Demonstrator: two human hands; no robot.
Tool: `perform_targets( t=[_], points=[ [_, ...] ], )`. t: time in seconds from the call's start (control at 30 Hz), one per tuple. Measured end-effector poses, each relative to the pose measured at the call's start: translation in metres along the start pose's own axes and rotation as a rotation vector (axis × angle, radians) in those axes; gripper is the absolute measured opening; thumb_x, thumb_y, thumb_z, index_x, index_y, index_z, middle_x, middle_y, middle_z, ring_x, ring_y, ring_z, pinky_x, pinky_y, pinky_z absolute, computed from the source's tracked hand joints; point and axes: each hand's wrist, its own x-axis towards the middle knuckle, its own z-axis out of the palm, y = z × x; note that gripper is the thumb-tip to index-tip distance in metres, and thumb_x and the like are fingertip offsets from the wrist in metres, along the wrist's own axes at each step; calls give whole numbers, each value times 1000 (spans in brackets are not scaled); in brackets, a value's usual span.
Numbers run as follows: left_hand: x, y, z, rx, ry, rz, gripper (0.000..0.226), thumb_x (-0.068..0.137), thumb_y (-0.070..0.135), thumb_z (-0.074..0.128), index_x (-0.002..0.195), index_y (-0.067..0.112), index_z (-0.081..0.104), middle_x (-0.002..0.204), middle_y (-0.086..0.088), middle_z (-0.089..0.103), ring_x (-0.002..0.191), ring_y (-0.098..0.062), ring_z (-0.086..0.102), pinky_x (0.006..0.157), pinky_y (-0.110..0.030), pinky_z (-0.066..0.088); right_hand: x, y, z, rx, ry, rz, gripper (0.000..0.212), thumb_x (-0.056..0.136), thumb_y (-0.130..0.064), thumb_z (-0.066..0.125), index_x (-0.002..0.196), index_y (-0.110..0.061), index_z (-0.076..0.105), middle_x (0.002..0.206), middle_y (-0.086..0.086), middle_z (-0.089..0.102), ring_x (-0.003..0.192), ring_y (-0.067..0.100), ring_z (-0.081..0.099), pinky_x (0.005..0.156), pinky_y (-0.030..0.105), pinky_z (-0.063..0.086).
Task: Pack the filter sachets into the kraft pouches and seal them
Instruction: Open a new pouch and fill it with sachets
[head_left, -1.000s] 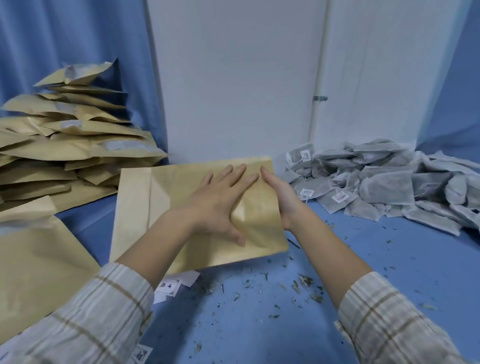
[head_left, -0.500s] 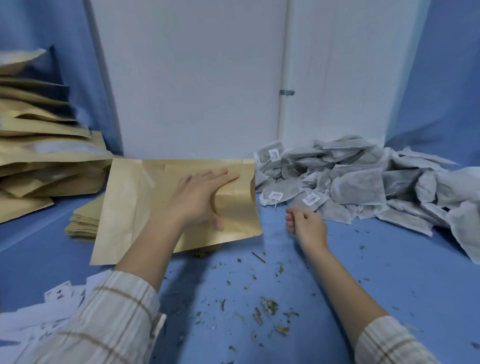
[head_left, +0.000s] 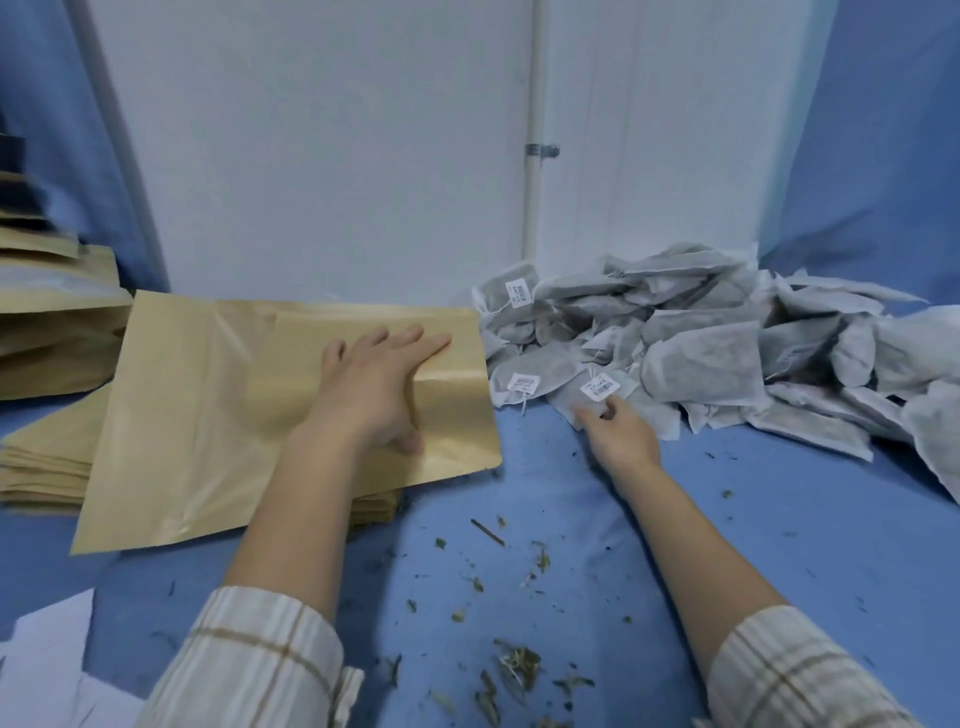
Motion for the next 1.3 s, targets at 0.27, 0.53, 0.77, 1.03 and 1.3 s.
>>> perform_targets(
  t=[0.27,0.53,0.77,1.03,1.3],
  points=[
    [-4,-10,1,-159,26,-14,116,50,24,90,143,50,24,155,18,18,144,-15,13,111,-41,8,-7,-5,-31,853,362,166,20,84,-13,64,103,-14,69,101,1,68,71,17,70,67,24,54],
    [-8,-11,-8,-266,-3,32,111,50,16,90,141,46,33,153,17,25,142,-10,18,109,-33,8,-28,-40,-37,974,-68,-212,15,86,1,60,95,-9,66,93,7,68,75,10,70,63,23,56],
    [-12,2,-23,-471,-86,106,110,46,9,90,135,49,41,141,19,45,134,-10,35,113,-36,26,-60,-70,7,631,-377,-270,14,86,-1,60,95,-11,63,85,8,66,74,16,62,64,27,52],
    [-10,4,-21,-385,-145,113,109,50,10,90,138,48,37,146,21,38,138,-9,28,113,-29,23,-54,-67,24,153,-409,-248,25,90,-12,44,78,8,54,69,7,45,67,16,38,60,27,33],
    [-12,-6,-21,-253,-52,36,113,51,18,90,143,45,29,152,16,28,141,-9,21,115,-38,16,-10,-40,36,145,-34,-60,38,91,-19,45,126,-26,56,133,12,47,119,23,45,92,23,32]
  ],
)
